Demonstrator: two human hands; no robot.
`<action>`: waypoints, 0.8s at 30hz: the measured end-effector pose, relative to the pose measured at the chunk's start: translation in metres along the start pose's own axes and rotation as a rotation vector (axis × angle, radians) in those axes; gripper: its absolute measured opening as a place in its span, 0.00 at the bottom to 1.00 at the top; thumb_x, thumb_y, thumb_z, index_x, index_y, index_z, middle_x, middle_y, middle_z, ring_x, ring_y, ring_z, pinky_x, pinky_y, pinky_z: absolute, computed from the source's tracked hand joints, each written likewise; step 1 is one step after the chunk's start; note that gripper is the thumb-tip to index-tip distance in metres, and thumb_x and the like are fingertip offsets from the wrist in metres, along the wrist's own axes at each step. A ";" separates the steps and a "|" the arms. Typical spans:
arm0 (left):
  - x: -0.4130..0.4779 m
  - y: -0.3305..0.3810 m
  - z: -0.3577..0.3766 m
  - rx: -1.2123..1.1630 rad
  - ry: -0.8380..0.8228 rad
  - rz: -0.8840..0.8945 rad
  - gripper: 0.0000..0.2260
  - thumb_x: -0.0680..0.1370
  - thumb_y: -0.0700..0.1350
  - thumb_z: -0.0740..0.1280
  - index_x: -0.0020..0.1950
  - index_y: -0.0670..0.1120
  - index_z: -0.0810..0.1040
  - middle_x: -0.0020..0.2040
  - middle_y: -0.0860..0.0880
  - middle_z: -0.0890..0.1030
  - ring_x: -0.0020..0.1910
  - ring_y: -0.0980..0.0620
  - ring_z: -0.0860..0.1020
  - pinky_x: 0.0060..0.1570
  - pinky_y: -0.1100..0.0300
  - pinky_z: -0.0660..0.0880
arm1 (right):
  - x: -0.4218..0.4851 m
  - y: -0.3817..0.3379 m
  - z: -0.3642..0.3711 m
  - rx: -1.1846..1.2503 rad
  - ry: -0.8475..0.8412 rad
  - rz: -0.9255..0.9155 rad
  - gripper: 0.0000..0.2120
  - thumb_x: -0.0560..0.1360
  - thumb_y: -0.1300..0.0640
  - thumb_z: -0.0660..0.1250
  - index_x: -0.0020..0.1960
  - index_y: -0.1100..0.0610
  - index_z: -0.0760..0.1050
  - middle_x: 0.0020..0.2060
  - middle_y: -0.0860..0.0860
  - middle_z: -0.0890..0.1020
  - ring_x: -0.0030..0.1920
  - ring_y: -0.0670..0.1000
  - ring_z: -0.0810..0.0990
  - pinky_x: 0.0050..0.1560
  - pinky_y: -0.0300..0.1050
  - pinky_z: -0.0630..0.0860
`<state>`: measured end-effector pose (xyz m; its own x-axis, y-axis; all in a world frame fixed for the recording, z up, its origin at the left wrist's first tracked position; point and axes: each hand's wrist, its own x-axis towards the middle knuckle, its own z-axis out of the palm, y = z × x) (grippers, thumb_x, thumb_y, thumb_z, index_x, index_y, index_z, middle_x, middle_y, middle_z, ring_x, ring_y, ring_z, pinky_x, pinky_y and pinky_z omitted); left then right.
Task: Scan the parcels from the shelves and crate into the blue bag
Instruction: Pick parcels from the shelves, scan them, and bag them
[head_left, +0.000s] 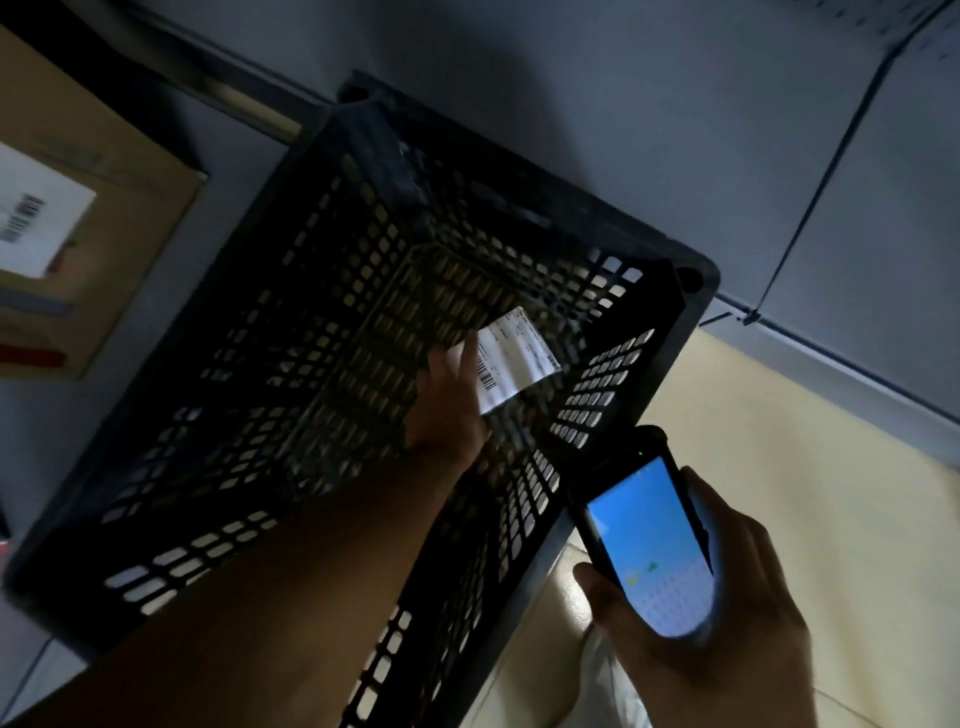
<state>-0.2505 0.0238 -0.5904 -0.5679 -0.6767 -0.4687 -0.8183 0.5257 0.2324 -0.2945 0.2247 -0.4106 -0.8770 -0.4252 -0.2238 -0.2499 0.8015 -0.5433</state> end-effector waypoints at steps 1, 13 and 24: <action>0.001 -0.009 -0.003 0.024 -0.019 0.040 0.54 0.70 0.49 0.79 0.83 0.55 0.43 0.75 0.43 0.59 0.70 0.41 0.66 0.59 0.45 0.78 | 0.001 -0.004 -0.007 0.015 -0.012 -0.013 0.39 0.57 0.51 0.83 0.64 0.63 0.77 0.52 0.57 0.82 0.49 0.59 0.81 0.57 0.55 0.72; -0.092 -0.007 -0.230 -0.160 -0.105 0.480 0.54 0.66 0.50 0.81 0.83 0.53 0.49 0.78 0.50 0.62 0.76 0.52 0.60 0.77 0.56 0.61 | -0.006 -0.093 -0.117 -0.035 -0.150 -0.125 0.42 0.57 0.41 0.74 0.69 0.53 0.70 0.56 0.51 0.78 0.51 0.59 0.80 0.47 0.55 0.79; -0.267 0.011 -0.554 0.066 -0.083 0.603 0.57 0.67 0.45 0.77 0.82 0.61 0.40 0.79 0.51 0.62 0.76 0.47 0.63 0.74 0.49 0.65 | -0.080 -0.264 -0.350 -0.198 -0.413 -0.186 0.41 0.61 0.33 0.65 0.71 0.47 0.69 0.61 0.46 0.76 0.57 0.53 0.76 0.53 0.50 0.71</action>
<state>-0.1574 -0.0753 0.0091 -0.9183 -0.2090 -0.3361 -0.3460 0.8364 0.4252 -0.3020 0.1942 0.0345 -0.5844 -0.6674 -0.4615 -0.4947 0.7439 -0.4494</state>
